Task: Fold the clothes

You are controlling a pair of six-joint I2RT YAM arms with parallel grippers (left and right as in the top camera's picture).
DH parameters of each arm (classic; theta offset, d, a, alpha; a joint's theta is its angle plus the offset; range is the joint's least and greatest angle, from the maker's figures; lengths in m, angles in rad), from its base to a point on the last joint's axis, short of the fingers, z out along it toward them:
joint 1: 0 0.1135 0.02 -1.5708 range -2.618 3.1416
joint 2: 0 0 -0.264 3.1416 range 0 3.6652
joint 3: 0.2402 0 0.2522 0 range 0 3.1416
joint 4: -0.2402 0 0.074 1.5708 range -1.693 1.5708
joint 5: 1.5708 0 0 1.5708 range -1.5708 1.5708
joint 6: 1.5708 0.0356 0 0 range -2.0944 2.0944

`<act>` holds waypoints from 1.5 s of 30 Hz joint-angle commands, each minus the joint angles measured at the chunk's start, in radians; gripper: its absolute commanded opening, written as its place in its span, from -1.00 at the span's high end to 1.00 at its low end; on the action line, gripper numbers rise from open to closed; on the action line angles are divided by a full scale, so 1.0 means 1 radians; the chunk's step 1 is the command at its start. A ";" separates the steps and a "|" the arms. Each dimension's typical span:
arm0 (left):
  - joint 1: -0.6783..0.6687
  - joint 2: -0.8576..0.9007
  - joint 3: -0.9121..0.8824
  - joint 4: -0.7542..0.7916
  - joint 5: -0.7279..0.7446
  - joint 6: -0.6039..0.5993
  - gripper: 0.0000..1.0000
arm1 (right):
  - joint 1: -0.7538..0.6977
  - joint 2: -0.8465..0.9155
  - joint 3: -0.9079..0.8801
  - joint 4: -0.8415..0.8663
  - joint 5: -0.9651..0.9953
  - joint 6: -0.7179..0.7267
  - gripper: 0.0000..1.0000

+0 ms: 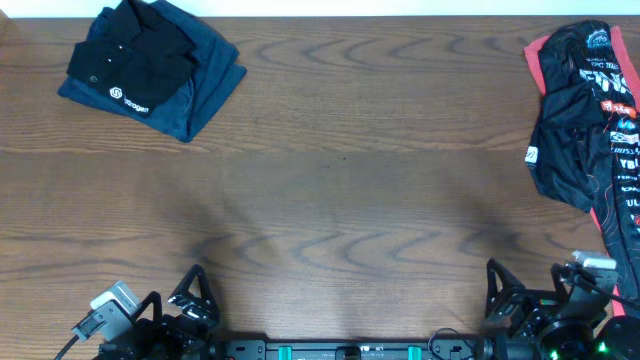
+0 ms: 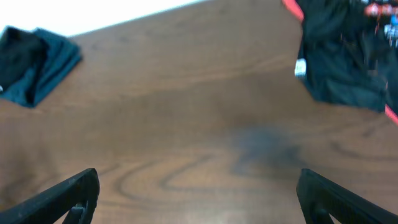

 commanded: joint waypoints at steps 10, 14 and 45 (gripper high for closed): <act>0.001 0.001 0.000 0.003 0.010 -0.009 -0.96 | -0.007 -0.001 -0.039 0.095 0.082 -0.034 -0.98; 0.001 0.001 0.000 0.004 0.010 -0.009 -0.96 | -0.007 -0.015 -0.151 0.204 0.082 -0.078 -0.99; 0.001 0.001 0.000 0.003 0.010 -0.009 -0.96 | 0.043 -0.279 -0.975 1.280 0.085 -0.093 -0.98</act>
